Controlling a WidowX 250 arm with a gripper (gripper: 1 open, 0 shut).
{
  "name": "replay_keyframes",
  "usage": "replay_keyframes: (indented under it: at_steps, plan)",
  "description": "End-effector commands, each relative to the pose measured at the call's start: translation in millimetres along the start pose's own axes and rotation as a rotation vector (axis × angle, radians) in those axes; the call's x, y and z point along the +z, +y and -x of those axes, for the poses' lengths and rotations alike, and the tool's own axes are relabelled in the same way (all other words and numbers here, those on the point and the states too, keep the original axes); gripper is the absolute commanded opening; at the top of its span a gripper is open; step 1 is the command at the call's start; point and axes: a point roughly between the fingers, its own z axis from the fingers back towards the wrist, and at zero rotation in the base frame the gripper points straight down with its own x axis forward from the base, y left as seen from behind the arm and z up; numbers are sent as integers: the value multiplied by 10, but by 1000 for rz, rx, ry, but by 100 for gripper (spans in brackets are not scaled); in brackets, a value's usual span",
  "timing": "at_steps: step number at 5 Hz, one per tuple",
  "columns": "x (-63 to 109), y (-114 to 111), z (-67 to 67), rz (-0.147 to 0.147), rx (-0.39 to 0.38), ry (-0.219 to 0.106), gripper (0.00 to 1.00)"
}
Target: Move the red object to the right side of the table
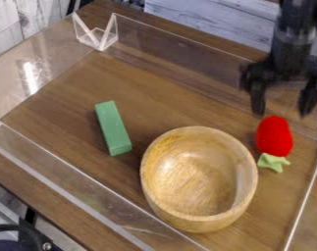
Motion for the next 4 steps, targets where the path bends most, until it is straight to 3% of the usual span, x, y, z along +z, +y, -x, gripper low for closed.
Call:
replay_keyframes:
  at_steps: [1, 2, 4]
  plan:
    - [355, -114, -129, 90, 20, -34, 100]
    - [317, -150, -144, 110, 17, -32, 100]
    - [14, -265, -63, 109, -4, -13, 100]
